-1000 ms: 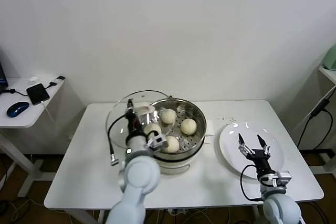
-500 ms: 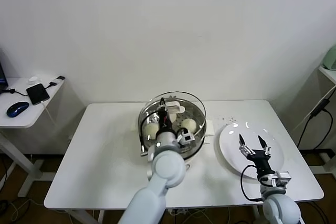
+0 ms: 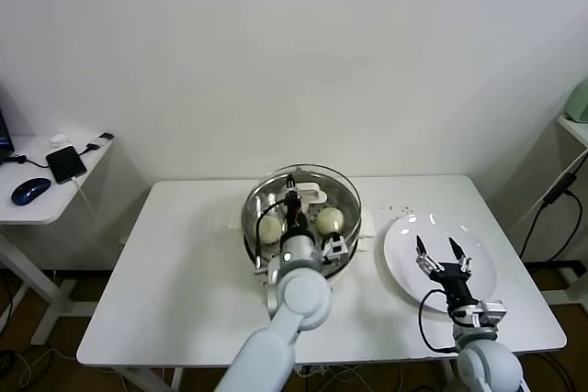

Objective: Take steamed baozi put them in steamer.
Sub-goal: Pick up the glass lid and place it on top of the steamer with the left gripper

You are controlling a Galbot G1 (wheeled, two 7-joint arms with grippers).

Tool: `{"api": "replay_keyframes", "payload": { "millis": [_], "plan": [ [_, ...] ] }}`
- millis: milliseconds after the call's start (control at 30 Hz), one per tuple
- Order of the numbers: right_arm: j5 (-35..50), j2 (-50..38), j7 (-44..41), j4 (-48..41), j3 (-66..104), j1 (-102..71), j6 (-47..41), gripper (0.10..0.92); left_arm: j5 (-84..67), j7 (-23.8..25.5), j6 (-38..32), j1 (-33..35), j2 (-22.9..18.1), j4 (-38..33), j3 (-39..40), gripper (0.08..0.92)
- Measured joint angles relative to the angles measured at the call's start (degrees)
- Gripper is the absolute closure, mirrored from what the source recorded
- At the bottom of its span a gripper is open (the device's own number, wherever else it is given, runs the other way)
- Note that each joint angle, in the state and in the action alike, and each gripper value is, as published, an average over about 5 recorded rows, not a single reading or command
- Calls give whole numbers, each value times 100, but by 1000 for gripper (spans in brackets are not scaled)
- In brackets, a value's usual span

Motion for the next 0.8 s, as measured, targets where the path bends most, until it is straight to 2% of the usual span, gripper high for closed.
{"api": "replay_keyframes", "payload": {
  "millis": [800],
  "plan": [
    [-26, 15, 0, -32, -11, 5, 39, 203, 257, 2, -2, 85, 0, 187, 30, 834]
  ]
}}
